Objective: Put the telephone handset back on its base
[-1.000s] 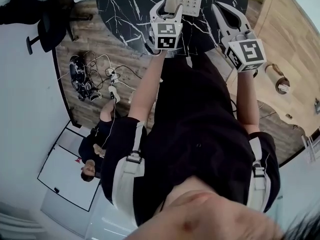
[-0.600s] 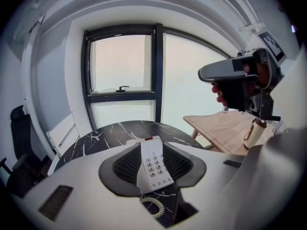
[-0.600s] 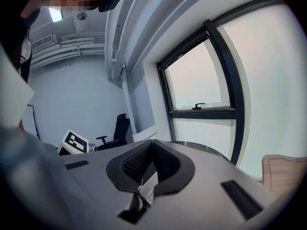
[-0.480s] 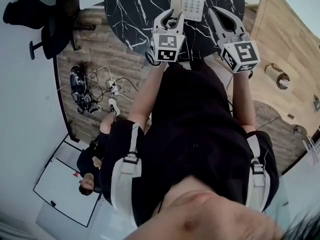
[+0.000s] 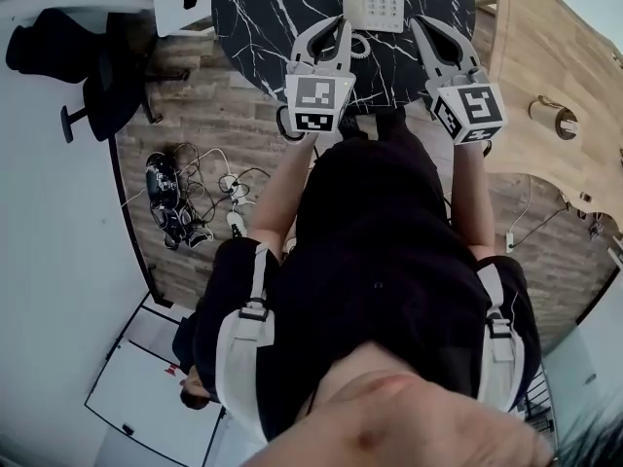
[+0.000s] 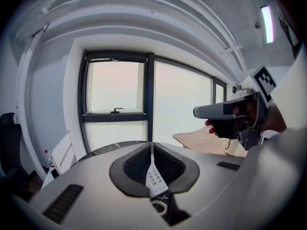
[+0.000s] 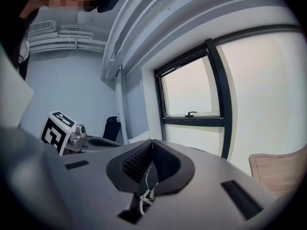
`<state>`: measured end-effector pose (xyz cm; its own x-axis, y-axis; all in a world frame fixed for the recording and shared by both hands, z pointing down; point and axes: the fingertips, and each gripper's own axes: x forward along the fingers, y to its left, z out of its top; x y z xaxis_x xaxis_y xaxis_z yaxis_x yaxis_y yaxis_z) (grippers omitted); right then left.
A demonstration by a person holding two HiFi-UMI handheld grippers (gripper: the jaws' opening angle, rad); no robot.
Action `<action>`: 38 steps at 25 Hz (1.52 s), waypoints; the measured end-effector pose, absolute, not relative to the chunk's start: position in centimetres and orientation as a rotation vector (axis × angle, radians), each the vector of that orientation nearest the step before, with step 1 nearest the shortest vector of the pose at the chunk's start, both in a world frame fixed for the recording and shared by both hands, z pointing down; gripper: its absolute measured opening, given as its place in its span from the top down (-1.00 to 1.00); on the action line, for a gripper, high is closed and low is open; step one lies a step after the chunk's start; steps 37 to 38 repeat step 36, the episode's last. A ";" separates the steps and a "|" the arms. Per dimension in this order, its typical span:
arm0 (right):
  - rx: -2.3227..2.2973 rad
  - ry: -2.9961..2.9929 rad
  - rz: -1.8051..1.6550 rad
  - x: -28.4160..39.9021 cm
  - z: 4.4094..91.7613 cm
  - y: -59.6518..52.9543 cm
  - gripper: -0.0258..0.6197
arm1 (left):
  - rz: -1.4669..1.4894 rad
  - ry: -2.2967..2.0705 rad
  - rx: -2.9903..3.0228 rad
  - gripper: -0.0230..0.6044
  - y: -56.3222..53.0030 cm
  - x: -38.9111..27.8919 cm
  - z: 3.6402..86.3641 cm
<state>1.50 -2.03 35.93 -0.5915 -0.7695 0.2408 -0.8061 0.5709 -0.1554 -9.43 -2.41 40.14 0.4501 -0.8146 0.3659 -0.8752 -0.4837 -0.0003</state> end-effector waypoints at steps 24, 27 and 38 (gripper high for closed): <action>1.517 -2.595 0.298 0.0 33.3 5.7 0.83 | 0.253 -1.426 2.618 0.88 3.2 -13.9 34.5; 1.521 -2.598 0.298 0.1 33.2 5.8 0.83 | 0.258 -1.419 2.623 0.88 3.3 -13.7 34.4; 1.519 -2.598 0.282 0.3 33.0 5.8 0.83 | 0.266 -1.412 2.623 0.88 3.4 -13.6 34.4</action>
